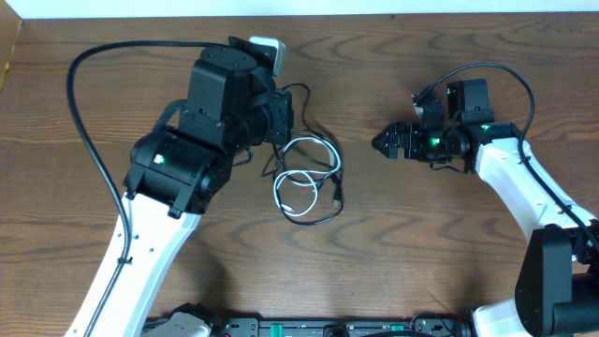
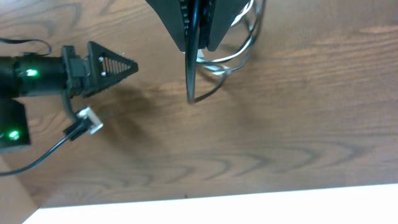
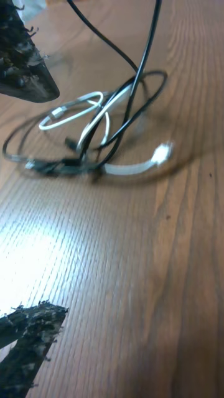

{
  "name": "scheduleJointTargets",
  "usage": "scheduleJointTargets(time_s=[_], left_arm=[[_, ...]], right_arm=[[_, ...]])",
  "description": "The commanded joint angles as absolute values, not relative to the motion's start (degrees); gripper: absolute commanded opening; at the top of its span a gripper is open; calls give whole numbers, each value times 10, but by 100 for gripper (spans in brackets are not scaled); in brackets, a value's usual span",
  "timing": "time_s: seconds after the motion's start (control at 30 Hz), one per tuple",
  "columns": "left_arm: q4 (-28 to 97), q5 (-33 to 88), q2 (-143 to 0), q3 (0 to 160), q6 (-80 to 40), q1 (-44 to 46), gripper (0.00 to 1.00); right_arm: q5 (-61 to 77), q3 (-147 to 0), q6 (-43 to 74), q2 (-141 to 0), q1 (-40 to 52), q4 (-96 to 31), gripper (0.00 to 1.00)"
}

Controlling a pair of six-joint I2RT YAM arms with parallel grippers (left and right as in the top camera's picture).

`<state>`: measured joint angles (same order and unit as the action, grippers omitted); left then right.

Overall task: Untangle cables
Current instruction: 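Release the cables and lift the left gripper up and away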

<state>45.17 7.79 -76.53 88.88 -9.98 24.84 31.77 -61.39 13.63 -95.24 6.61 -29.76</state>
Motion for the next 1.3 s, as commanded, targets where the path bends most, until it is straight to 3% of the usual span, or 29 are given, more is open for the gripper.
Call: scheduleJointTargets(time_s=[0.0,0.67,0.8,1.27], left_arm=[[452,88,-760,921,-85,245,7],[370,103,-767,1031,-73,245,8],[349,164,-776,1039,-73,245,7],[467,221,-844,1154,-59,245,7]], right_arm=[[283,-621,137,-953,64,-298,99],[256,-621,137,-953,64,-298,99],[256,-621,137,-953,64,-298,99],[256,-621,137,-953,64,-298,99]])
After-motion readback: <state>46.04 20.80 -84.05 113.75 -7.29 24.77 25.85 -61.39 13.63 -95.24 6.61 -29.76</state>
